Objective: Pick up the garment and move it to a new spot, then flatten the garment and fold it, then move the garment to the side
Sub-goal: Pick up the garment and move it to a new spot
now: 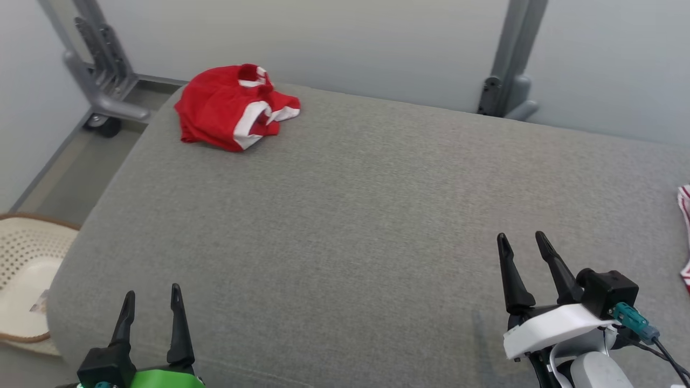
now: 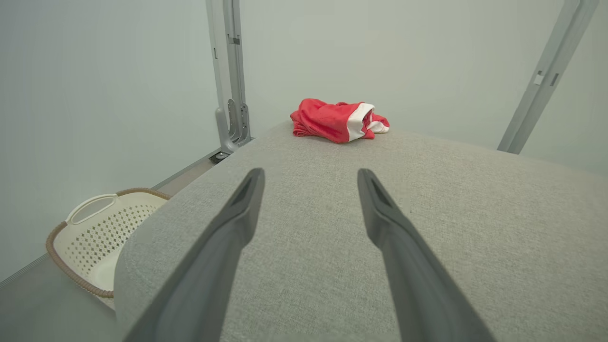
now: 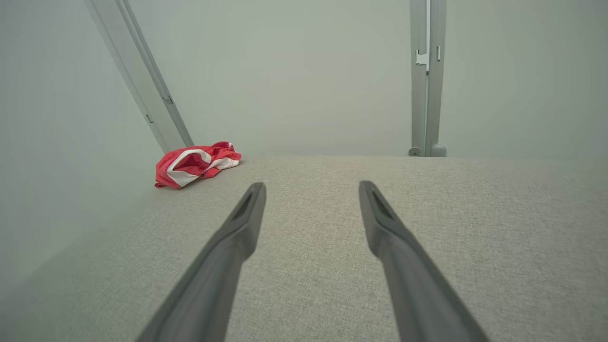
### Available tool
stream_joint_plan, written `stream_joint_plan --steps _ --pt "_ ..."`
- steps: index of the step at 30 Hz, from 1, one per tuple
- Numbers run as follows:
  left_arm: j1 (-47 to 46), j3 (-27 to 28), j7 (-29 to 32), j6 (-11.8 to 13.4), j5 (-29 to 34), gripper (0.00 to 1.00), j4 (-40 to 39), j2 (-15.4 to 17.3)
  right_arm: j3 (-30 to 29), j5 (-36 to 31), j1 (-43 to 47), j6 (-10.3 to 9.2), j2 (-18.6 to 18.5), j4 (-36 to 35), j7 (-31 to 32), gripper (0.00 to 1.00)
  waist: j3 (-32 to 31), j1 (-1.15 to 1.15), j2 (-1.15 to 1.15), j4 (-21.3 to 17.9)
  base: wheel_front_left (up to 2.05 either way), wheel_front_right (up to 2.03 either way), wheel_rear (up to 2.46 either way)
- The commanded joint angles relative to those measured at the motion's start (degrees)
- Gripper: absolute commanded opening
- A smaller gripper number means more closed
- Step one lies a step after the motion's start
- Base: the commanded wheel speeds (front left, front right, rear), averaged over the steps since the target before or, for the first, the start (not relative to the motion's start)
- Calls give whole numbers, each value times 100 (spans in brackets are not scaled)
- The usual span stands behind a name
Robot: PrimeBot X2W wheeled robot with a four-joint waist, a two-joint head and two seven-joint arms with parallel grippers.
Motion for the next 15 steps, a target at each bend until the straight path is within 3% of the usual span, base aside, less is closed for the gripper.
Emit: stream_joint_plan --steps 1,5,15 --pt "88 18 2 -2 38 100 -17 47 -9 31 86 -9 -3 5 -34 100 -139 0 33 710 0 0 0" --pt "173 52 2 34 38 100 -77 85 59 85 78 -9 -3 44 -64 100 -170 0 33 1068 0 0 0" --pt "385 146 3 151 -73 100 -319 52 302 88 -176 -9 -9 160 -93 100 -63 0 33 1141 0 0 0"
